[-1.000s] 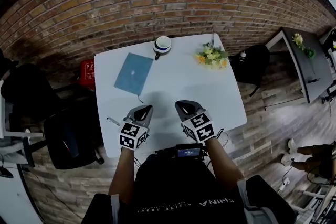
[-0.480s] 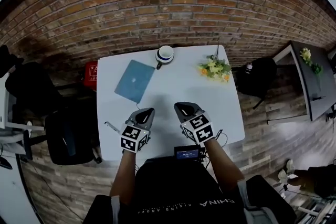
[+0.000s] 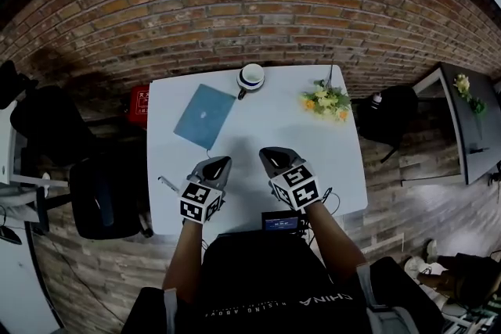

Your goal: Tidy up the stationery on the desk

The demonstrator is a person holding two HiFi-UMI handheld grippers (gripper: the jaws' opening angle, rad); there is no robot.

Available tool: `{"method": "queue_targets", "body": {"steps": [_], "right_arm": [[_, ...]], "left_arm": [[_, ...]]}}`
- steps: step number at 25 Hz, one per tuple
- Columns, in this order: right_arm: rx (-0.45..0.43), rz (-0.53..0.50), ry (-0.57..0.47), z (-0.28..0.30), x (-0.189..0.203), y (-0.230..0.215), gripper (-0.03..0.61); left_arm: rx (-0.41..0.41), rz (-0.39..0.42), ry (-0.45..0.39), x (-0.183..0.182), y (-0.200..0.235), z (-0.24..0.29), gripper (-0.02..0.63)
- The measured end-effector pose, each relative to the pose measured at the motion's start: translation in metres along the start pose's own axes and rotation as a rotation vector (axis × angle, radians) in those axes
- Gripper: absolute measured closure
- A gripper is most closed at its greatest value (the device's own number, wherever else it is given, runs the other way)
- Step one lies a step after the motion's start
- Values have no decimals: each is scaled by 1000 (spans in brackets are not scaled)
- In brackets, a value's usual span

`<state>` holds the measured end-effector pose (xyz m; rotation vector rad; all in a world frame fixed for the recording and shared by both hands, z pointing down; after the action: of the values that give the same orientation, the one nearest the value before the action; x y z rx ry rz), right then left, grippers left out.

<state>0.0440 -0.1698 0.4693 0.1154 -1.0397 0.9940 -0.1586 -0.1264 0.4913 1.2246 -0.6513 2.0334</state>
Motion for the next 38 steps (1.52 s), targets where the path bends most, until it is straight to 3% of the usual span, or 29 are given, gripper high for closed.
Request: {"method": "queue_targets", "body": {"steps": [8,17,19,26,33,38], "right_arm": [[-14,15,23,13,5,7,569],[11,66,40,50,4,13,568],[2,74,47,62,2,18,503],[18,82,63,112,-1,28,453],[74,188,61,159,9,18,394],[105,279,61,185,15,16,365]], "left_arm": [[-13,-21,15,9,12,-5,604],[-67,-17,76,21,68,-10,602],[-71,-22,87,25,82,-8,568],[-111,-95,136,47,134,3,446],[-168,-97,238,81,172,20,375],[-175,-92,269,91,194,31,364]]}}
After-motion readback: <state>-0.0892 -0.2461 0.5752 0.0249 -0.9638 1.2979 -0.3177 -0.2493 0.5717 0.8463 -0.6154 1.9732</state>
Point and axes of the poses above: the fingertips, and each gripper's own axes: z forward along the fingers, y to its left, x out of its underside, the point moved 10 cm from there along -z, backward along the fingers, and after that the axes turned 15 degrees about z, right-handed, at the moved point
